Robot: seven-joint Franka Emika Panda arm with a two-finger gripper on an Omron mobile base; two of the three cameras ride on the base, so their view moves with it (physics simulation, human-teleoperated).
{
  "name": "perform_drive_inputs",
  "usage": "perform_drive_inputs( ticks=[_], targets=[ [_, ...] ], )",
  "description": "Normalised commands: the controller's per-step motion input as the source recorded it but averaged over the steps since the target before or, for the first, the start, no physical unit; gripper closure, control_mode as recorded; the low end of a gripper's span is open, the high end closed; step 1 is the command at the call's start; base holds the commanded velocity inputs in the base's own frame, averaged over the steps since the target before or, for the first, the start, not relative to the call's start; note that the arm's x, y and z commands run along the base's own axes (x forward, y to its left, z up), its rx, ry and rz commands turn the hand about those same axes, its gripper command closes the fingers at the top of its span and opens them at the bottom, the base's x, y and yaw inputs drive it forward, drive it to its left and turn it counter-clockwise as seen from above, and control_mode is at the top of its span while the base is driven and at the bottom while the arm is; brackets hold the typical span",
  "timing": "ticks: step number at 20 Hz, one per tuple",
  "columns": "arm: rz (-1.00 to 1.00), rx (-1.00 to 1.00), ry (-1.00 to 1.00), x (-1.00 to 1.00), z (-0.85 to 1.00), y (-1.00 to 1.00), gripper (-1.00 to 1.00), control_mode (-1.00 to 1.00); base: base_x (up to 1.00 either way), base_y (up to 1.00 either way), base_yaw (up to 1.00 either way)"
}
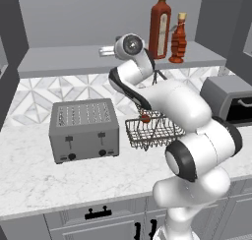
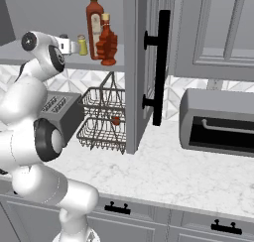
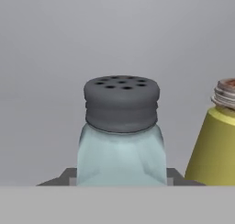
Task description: Put the shaker and condiment bottle from the counter next to their counterparts in the cabinet.
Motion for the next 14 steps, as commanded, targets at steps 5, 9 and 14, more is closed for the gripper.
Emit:
perform_drive_inputs(
  ticks=[5,9,14],
  targets=[
    [0.00,0.00,-0.02,0.27,-0.12,-0.08,1.00,-1.00,0.00,0.00,0.00],
    [0.00,0.00,0.00,0.19,-0.04,-0.13,1.00,-1.00,0.00,0.00,0.00],
    [-0.03,0.00,0.00,0.13,-0.08,-0.09,1.00,-1.00,0.00,0.00,0.00]
  ],
)
